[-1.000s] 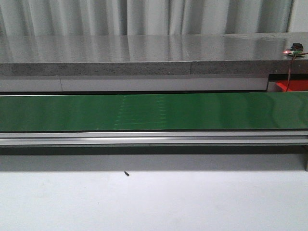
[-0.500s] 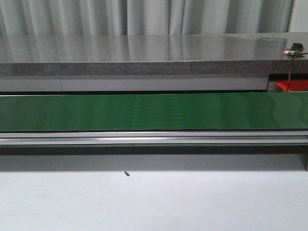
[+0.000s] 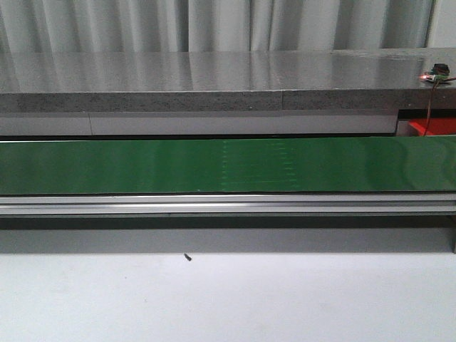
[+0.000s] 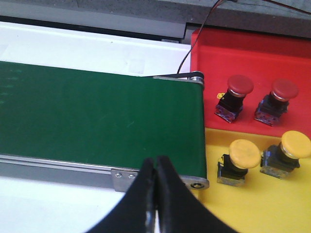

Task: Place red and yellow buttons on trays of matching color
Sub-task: 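Lower the left gripper and grasp a red-capped button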

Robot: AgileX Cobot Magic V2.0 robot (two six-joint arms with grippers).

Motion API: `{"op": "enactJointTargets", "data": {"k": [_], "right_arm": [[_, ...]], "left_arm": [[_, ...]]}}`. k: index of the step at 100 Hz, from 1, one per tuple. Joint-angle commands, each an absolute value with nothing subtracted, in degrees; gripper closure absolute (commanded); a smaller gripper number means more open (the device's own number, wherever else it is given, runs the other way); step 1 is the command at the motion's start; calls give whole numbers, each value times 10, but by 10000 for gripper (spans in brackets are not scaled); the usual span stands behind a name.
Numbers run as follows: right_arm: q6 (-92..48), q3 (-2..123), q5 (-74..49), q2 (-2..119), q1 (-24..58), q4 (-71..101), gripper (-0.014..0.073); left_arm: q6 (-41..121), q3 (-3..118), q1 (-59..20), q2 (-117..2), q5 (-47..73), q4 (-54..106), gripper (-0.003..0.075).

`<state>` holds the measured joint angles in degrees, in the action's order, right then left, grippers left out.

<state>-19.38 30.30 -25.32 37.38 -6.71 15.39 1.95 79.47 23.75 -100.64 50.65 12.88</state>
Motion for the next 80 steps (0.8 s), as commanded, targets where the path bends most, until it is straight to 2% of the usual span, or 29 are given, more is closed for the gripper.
{"op": "enactJointTargets", "data": {"k": [1, 20, 59, 80], "right_arm": [[-198, 318, -214, 372, -67, 160, 715], [-198, 318, -214, 372, -67, 160, 715], [-198, 318, -215, 372, -67, 160, 715], [-198, 318, -215, 372, -67, 160, 715]], "left_arm": [[-10, 843, 239, -1011, 515, 111, 190], [-39, 877, 239, -1050, 554, 64, 191], [-55, 877, 239, -1095, 520, 76, 192], [-55, 877, 239, -1120, 506, 83, 222]]}}
